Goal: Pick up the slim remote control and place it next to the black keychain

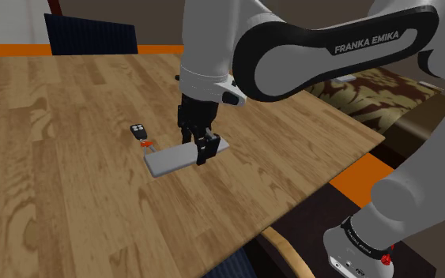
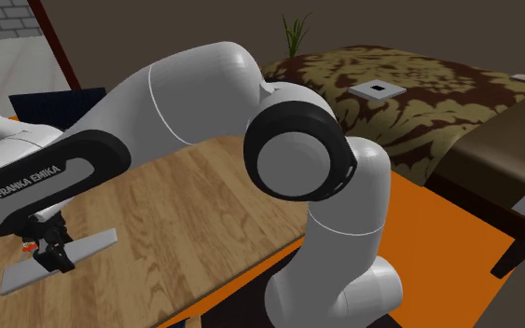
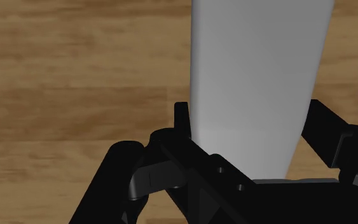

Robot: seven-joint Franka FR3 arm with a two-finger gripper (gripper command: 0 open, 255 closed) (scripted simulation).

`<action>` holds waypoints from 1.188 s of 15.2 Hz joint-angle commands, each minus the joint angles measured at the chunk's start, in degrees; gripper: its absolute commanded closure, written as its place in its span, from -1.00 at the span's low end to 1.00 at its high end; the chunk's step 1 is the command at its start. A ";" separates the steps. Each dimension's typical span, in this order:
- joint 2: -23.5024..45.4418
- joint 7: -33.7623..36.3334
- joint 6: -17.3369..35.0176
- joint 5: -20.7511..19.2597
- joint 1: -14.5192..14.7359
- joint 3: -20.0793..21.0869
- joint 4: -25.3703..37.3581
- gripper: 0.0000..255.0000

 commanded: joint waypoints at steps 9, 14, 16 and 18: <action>0.21 0.18 0.96 -0.29 0.10 -0.17 -0.87 -1.00; -0.73 -0.56 -0.74 0.77 -0.65 0.47 0.53 -1.00; -2.24 -1.74 -4.27 2.44 -1.79 1.43 3.60 -1.00; -2.68 -2.09 -5.70 2.94 -2.03 1.63 4.91 -1.00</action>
